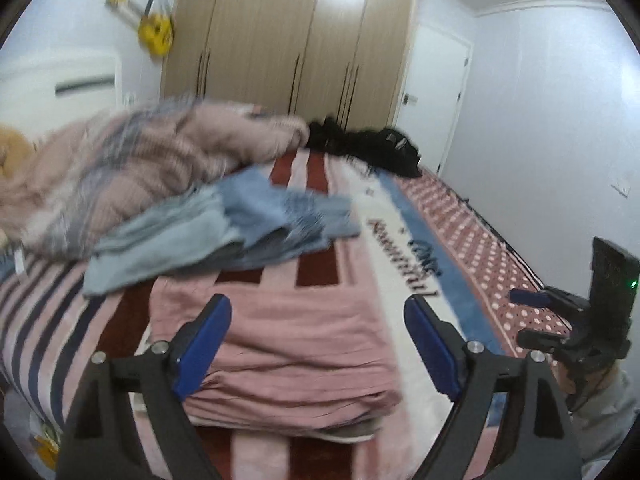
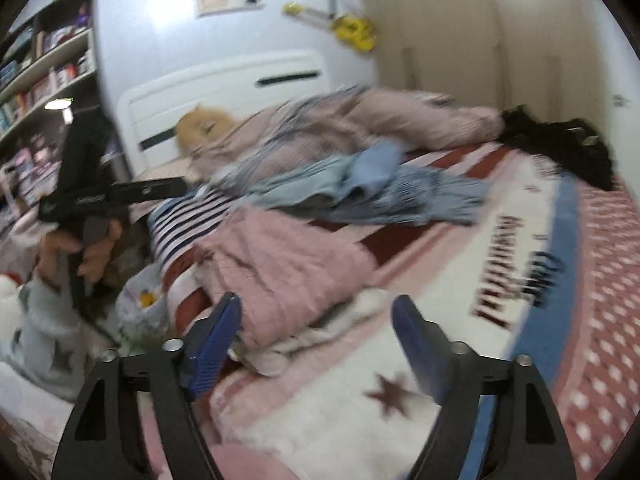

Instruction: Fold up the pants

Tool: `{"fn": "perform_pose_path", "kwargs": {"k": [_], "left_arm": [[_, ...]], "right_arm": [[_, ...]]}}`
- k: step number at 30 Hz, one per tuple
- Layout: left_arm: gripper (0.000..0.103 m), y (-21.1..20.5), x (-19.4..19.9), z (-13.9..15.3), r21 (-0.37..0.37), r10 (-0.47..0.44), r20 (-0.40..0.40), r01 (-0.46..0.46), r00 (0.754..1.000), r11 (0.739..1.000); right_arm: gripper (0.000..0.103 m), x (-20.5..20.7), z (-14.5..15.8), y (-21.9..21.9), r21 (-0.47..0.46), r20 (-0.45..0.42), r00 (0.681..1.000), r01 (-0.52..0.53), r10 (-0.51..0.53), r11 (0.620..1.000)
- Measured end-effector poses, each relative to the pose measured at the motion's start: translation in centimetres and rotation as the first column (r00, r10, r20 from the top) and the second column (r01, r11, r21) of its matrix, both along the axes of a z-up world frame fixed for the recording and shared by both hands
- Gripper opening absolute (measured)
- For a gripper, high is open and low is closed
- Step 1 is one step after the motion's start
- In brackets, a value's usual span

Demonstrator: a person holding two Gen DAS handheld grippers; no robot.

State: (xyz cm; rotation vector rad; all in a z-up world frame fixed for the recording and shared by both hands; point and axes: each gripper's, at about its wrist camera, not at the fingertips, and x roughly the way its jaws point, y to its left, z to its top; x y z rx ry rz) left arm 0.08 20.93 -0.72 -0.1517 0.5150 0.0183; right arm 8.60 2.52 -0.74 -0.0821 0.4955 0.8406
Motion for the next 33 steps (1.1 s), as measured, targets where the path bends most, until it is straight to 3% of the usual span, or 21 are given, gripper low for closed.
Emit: {"fn": "perform_pose_path", "kwargs": {"k": [3,6,8,13,21,33], "left_arm": [[0.097,-3.5,-1.0,0.9,0.044,0.008,0.078,-0.012,0.997,0.999],[0.098,-6.4,-1.8,1.3,0.061,0.004,0.145,-0.014,0.989,0.998],[0.098,-7.6,-2.3,1.3,0.054,-0.001,0.181,-0.009,0.984,0.999],[0.099,-10.7,-3.3,1.0,0.067,-0.016,0.253,-0.001,0.967,0.998],[0.1,-12.8,-3.4,0.6,0.095,-0.035,0.243,0.012,0.969,0.995],[0.1,-13.5,-3.4,0.7,0.103,-0.053,0.245,0.028,0.968,0.994]], "right_arm": [[0.091,-2.1,1.1,-3.4,-0.006,0.087,0.989,0.12,-0.119,0.993],[0.092,-4.5,2.1,-6.7,0.027,0.153,0.956,0.249,-0.25,0.968],[0.103,-6.3,2.4,-8.8,0.074,0.179,0.928,0.319,-0.327,0.945],[0.103,-9.6,3.0,-12.0,0.128,0.25,0.848,0.449,-0.467,0.884],[0.103,-12.3,3.5,-13.1,0.147,0.313,0.788,0.511,-0.53,0.847],[0.103,-12.9,3.7,-13.5,0.17,0.307,0.758,0.55,-0.575,0.817]]}}
